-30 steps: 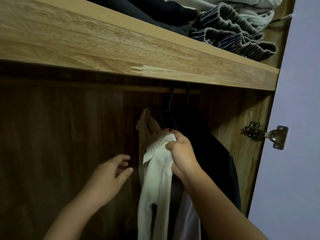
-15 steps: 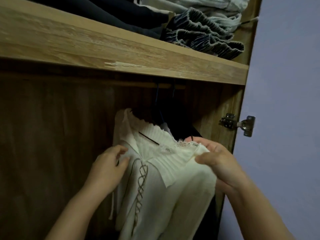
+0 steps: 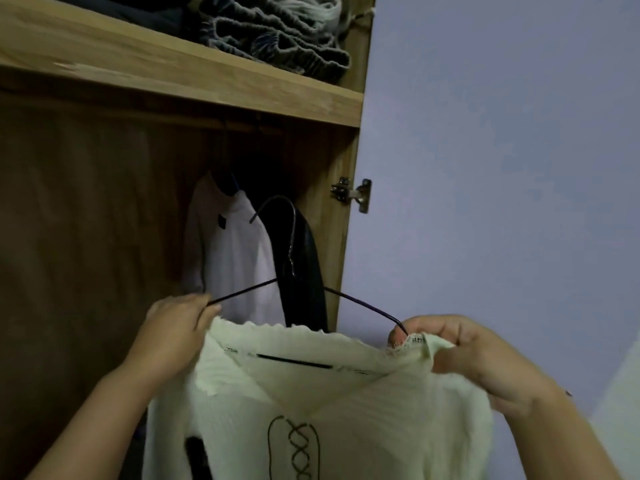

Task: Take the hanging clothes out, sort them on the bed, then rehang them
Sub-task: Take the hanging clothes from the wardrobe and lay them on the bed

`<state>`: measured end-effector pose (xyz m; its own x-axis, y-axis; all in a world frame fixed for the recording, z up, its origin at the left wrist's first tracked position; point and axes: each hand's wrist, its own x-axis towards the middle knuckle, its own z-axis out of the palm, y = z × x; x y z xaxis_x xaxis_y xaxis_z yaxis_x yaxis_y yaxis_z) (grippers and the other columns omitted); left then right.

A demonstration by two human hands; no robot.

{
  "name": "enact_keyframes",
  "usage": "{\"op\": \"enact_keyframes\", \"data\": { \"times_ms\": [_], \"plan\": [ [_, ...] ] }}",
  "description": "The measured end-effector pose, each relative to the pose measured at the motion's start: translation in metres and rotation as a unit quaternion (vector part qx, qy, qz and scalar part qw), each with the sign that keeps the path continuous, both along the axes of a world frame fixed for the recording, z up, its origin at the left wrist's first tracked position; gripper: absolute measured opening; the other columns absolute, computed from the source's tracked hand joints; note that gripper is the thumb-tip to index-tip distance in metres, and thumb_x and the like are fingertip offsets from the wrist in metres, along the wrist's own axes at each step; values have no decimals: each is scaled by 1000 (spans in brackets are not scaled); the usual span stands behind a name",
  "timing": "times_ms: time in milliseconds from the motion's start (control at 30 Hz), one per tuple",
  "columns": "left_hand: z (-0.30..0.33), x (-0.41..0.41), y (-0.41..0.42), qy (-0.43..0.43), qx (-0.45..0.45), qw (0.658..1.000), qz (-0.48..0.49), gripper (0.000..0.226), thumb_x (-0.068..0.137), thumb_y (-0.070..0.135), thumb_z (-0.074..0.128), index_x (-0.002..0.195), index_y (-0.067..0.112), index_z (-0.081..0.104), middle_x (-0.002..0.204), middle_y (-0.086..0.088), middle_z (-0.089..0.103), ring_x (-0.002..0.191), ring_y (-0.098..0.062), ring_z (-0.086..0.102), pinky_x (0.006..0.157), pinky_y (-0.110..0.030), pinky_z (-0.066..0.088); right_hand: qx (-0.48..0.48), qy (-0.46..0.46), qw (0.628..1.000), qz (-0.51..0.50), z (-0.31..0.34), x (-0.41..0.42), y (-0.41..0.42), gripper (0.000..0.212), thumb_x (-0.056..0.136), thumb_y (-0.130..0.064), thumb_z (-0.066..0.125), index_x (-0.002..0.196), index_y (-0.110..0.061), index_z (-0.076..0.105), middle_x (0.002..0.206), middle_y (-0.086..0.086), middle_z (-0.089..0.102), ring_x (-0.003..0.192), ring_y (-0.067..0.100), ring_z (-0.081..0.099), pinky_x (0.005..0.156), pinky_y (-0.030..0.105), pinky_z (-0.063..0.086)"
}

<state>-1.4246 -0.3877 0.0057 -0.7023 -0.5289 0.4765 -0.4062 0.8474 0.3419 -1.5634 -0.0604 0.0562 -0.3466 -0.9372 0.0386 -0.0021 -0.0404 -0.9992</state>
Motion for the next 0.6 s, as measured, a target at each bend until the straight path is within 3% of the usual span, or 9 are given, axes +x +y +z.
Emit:
{"op": "enact_keyframes", "data": {
  "times_ms": [67, 167, 233, 300, 367, 467, 533, 600],
  "plan": [
    [-6, 2, 25, 6, 14, 999, -30, 22, 93, 22, 50, 87, 8, 66, 81, -9, 67, 81, -29, 61, 70, -36, 43, 26, 39, 998, -30, -3, 1, 28, 38, 63, 14, 44, 88, 0, 69, 81, 15, 66, 70, 20, 64, 62, 26, 51],
    [-13, 3, 61, 13, 32, 998, -58, 18, 93, 17, 50, 79, 17, 61, 69, -8, 63, 70, -28, 59, 65, -38, 45, 81, 162, 979, -97, -1, 5, 67, 40, 65, 8, 49, 93, -8, 72, 96, 6, 72, 90, 16, 67, 78, 21, 51],
    [-15, 1, 87, 12, 23, 997, -69, 18, 93, 16, 49, 83, 14, 64, 67, -11, 62, 67, -31, 58, 63, -38, 44, 123, 227, 952, -164, 0, 9, 92, 40, 69, 1, 56, 99, -20, 70, 103, -9, 72, 99, 0, 63, 81, 11, 46],
    [-13, -5, 110, 34, -2, 995, -93, 18, 92, 14, 50, 89, 8, 67, 69, -16, 65, 65, -34, 59, 58, -37, 40, 169, 299, 914, -215, -1, 16, 115, 30, 80, -6, 65, 99, -29, 68, 97, -18, 70, 90, -10, 60, 76, 6, 43],
    [-10, -13, 130, 62, -9, 989, -131, 21, 93, 16, 52, 83, 5, 68, 66, -16, 65, 60, -33, 57, 52, -33, 33, 209, 334, 883, -254, -2, 31, 135, 6, 82, -20, 70, 88, -22, 72, 75, -7, 66, 68, -4, 55, 64, 11, 40],
    [-6, -19, 156, 75, 14, 975, -210, 36, 87, 37, 43, 63, 15, 59, 47, 2, 52, 46, -19, 49, 46, -27, 35, 233, 341, 832, -371, -15, 55, 161, 39, 82, -27, 70, 53, -11, 50, 48, -6, 33, 47, 5, 29, 48, 17, 25],
    [-6, -19, 170, 75, 43, 965, -248, 29, 79, 39, 46, 57, 22, 53, 40, 6, 43, 42, -6, 43, 43, -23, 31, 243, 347, 775, -468, -26, 77, 174, 45, 84, -28, 65, 47, -17, 41, 42, -6, 29, 44, 9, 27, 46, 20, 22],
    [-8, -16, 186, 55, 94, 954, -281, 32, 73, 45, 47, 58, 18, 59, 44, -3, 51, 45, -16, 49, 46, -25, 35, 250, 347, 724, -541, -41, 104, 188, 38, 85, -30, 63, 51, -23, 48, 40, -6, 32, 43, 10, 31, 49, 26, 24]
  ]
}}
